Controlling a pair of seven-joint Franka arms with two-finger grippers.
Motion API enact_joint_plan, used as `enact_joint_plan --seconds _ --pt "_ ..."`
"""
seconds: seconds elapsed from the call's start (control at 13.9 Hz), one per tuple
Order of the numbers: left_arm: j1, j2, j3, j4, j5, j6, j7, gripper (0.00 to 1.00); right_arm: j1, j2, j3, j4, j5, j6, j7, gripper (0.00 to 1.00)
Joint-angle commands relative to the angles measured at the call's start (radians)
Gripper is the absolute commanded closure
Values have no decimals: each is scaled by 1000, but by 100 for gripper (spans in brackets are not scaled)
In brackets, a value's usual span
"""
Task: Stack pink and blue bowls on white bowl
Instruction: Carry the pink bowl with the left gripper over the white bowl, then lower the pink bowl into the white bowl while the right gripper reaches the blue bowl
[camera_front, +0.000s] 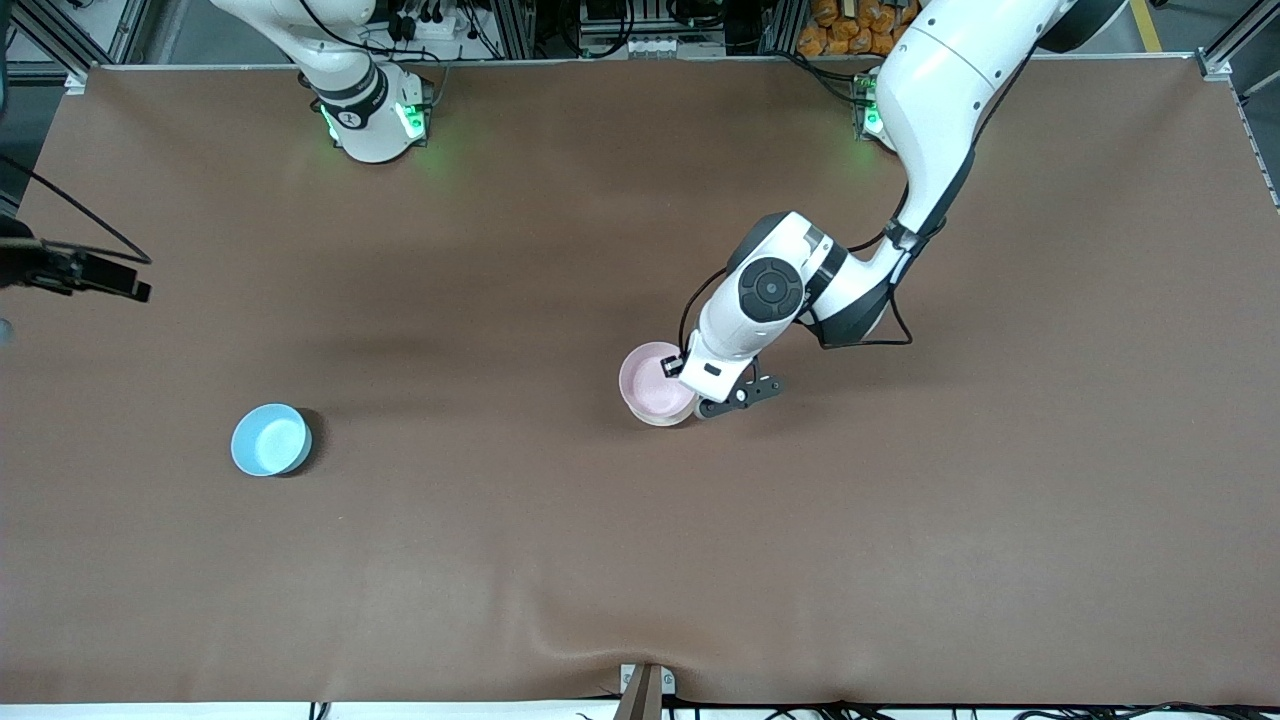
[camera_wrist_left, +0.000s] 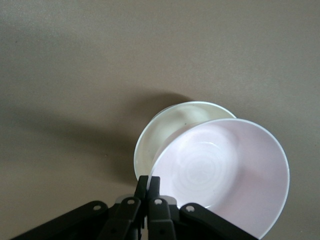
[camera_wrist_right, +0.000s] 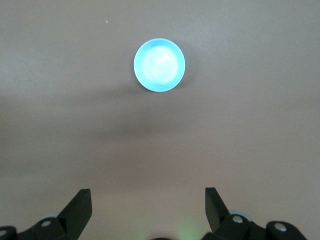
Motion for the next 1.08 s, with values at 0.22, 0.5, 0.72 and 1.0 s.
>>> enact_joint_plan --seconds 0.22,0.5,0.72,1.0 --pt "-20 39 21 29 91 12 -37 100 -38 273 1 91 4 98 -1 0" --pt "-20 45 21 29 89 14 -67 81 -13 415 2 105 4 344 0 0" --pt "-26 28 22 44 97 11 -116 0 -5 454 1 97 -8 399 7 0" --pt "41 -134 36 67 111 -134 -98 0 -58 495 -1 91 -8 420 -13 0"
